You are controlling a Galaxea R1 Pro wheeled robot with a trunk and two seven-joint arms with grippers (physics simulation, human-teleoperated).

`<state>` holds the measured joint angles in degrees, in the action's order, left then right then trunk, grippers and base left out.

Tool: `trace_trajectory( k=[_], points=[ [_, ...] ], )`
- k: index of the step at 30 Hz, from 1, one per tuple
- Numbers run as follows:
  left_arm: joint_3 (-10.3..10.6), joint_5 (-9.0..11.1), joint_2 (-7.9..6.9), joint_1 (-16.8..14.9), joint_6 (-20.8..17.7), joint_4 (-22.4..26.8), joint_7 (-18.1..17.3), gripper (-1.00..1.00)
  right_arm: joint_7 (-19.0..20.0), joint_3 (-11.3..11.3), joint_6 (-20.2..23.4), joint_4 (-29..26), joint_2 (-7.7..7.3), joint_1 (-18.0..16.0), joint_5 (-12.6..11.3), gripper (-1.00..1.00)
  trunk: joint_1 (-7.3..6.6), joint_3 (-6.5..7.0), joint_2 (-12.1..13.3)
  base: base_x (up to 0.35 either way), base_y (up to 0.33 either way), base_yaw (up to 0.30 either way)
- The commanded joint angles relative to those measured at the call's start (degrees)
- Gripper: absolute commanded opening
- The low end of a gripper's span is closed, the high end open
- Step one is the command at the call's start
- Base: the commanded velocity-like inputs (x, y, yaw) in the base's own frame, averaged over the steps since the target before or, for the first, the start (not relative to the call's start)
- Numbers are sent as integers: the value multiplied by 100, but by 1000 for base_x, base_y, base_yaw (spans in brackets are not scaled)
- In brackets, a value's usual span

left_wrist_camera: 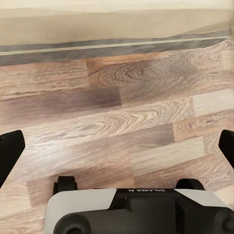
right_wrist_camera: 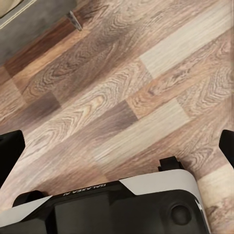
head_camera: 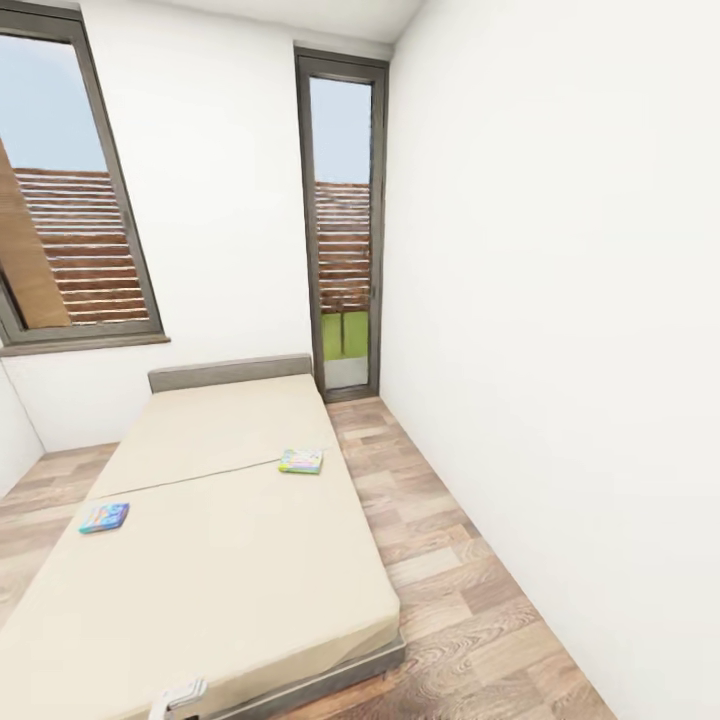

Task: Put all the toys in the child's room - the three board games (two on the bed and one on the table), the two jigsaw puzzles on the table, and the tennis ball on the table - inside the toy box on the table in the child's room.

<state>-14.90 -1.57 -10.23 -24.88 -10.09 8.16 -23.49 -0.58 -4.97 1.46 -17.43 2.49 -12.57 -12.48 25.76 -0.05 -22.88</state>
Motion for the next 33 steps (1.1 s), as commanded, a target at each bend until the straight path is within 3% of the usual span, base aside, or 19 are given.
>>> trace_trajectory(
  k=[1,11,18,33],
  points=[
    [-48,-17,5,1,-51,11,-26,100,-7,-31,15,-9,5,0,-20,100,2,-4,-4,0,0,-97],
    [-48,-11,25,27,190,11,-19,100,-21,-28,12,-15,7,0,-10,100,2,-12,-4,0,0,2],
    [-48,-16,138,57,295,11,-24,100,-21,-25,12,-15,14,0,-9,100,2,-12,-4,0,0,255],
    [-66,-19,159,62,288,11,-8,100,-13,-24,12,-15,10,0,-17,100,2,-12,-4,0,0,289]
  ],
)
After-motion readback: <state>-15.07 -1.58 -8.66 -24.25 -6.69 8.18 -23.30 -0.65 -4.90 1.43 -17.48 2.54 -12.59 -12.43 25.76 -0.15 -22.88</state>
